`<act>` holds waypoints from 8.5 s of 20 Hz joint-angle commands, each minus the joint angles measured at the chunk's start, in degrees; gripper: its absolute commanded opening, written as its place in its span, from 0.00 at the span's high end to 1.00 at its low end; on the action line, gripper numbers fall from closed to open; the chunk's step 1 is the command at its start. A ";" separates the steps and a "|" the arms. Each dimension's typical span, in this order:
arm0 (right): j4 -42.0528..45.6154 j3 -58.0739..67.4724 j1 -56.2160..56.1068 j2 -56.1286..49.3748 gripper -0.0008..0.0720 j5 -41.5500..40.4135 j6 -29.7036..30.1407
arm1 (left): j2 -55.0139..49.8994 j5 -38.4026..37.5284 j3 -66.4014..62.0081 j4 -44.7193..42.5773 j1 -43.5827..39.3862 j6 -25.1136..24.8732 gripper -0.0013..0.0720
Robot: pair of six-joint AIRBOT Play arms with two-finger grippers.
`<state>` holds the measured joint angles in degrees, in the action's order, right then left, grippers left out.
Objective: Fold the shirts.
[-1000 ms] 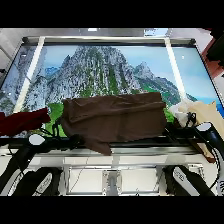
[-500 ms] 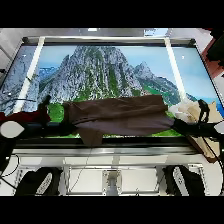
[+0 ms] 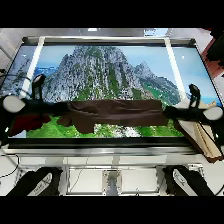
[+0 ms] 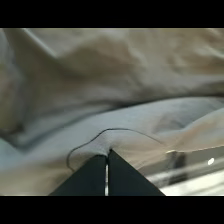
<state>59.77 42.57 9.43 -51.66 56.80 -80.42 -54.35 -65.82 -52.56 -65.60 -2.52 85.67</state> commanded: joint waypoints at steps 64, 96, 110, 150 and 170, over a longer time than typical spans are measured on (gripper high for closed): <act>-10.49 35.45 3.69 -28.44 0.95 23.21 10.82 | -45.35 13.40 -24.39 -0.52 -28.26 -3.13 0.97; -3.76 49.20 -40.30 -47.10 0.24 -12.39 -3.04 | -23.45 -16.83 -50.34 -18.36 -13.18 -4.68 0.97; -27.45 34.62 -24.57 -54.16 0.04 6.16 0.70 | -24.37 -16.15 -49.92 -18.86 -13.18 -4.68 0.97; 23.78 44.26 60.08 -7.34 0.96 46.88 -9.66 | -26.01 -22.34 -49.94 -15.15 -13.20 -7.17 0.97; 11.23 41.00 10.91 -7.78 0.41 21.94 11.26 | -26.08 -10.49 -49.94 -4.87 -13.20 -5.92 0.97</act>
<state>53.82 83.59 30.46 -59.42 81.89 -70.39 -80.40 -77.76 -102.50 -71.46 -15.73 79.72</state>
